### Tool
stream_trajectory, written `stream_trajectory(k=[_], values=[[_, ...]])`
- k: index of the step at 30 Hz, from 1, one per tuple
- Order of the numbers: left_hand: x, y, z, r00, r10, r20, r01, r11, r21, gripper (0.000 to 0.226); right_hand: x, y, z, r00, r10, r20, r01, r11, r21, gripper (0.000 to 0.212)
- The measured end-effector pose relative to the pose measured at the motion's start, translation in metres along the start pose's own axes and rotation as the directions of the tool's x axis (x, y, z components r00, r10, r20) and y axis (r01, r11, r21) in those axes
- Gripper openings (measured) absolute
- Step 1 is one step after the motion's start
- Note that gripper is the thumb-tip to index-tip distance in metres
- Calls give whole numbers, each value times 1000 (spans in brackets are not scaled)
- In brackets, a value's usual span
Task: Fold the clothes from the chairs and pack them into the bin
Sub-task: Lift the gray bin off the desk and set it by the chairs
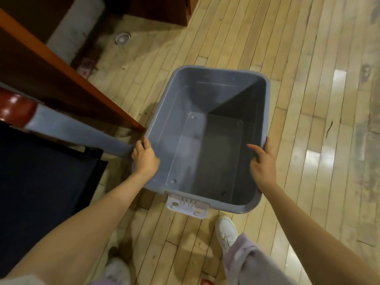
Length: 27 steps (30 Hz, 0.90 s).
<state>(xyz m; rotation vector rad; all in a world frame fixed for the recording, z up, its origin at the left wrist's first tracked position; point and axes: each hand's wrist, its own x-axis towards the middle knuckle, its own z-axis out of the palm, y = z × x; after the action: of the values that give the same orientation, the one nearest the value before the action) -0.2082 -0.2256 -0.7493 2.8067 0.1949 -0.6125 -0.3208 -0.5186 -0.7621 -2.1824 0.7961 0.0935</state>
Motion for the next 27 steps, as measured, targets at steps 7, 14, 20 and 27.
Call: stream_trajectory(k=[7, 14, 20, 27], values=[[18, -25, 34, 998, 10, -69, -13, 999, -39, 73, -7, 26, 56, 996, -78, -45, 76, 996, -50, 45], [9, -34, 74, 946, 297, -131, -263, 938, 227, 74, -27, 20, 102, 896, -442, 36, 413, 800, -436, 37], [29, -45, 73, 873, 478, -102, -419, 839, 347, 47, -50, -56, 159, 421, -343, 840, 622, 783, 8, 43], [9, -97, 47, 869, 484, -103, -452, 860, 236, 57, -57, -101, 194, 354, -391, 850, 764, 645, -22, 31]])
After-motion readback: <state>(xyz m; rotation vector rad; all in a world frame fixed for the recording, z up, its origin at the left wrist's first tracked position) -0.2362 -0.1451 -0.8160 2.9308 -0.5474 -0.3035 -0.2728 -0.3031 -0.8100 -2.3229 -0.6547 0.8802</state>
